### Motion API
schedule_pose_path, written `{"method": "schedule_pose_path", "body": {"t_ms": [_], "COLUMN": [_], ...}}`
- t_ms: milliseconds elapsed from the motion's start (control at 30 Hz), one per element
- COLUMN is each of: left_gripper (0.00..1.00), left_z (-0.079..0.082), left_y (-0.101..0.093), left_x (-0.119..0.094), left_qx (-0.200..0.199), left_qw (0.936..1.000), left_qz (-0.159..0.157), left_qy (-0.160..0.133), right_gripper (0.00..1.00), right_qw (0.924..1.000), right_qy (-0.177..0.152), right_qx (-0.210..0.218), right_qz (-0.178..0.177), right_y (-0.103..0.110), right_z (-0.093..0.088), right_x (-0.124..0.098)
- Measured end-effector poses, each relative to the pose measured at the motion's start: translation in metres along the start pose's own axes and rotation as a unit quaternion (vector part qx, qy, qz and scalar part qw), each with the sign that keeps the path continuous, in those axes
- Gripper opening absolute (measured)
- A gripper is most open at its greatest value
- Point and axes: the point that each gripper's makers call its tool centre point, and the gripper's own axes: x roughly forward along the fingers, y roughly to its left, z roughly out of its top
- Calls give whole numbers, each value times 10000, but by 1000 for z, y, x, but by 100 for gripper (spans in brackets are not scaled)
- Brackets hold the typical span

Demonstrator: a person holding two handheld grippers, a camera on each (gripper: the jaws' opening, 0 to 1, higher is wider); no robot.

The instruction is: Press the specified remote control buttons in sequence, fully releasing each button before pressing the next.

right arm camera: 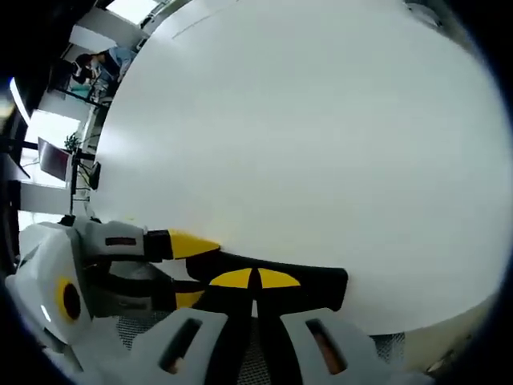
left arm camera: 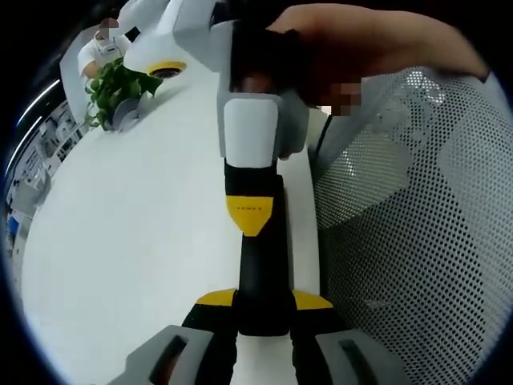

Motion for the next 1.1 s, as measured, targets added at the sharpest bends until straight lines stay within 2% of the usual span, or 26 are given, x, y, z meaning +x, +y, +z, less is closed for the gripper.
{"method": "schedule_pose_path", "body": {"t_ms": [167,567,900,1100], "left_gripper": [24,24,24,24], "left_z": [0,1,1,1], "left_y": [0,1,1,1], "left_x": [0,0,0,1], "left_qx": [-19,-111,-89,-102], "left_qw": [10000,9999,9999,9999], "left_qz": [4,36,45,44], "left_qy": [-11,-38,-55,-69], "right_gripper": [0,0,0,0], "right_qw": [9995,9982,9974,9982], "right_qy": [-76,-116,-119,-116], "right_qx": [293,536,643,533], "right_qz": [112,222,298,230], "right_y": [-1,-2,0,0], "right_z": [0,2,0,1], "right_x": [0,2,0,1]}}
